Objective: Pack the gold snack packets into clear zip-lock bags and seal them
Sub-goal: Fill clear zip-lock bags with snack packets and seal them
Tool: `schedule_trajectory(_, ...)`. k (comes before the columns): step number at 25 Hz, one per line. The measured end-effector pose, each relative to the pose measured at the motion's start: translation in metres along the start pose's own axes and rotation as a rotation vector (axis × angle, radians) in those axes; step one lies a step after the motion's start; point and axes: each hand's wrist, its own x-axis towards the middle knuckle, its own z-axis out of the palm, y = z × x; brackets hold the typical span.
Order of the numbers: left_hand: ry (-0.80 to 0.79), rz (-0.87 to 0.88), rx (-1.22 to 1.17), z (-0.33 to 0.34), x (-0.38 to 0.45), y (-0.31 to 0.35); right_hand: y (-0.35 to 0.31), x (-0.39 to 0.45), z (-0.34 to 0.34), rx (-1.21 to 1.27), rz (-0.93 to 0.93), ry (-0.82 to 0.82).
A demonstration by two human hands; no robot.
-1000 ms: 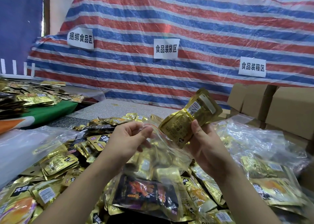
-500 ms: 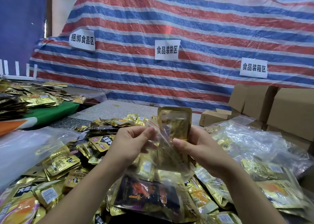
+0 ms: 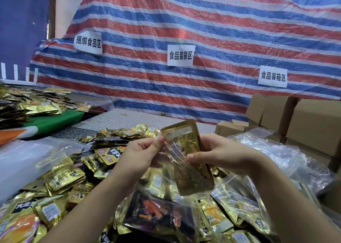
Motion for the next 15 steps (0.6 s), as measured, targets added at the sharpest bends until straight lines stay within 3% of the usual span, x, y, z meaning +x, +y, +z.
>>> schedule_trajectory(10,-0.039,0.063,0.084,0.001,-0.001,-0.001,-0.013,-0.007,-0.005,-0.143,0.225,-0.043)
schedule_trajectory(15,-0.125,0.060,0.176,0.008,-0.004,-0.003,-0.034,0.004,0.006,-0.400,0.326,-0.266)
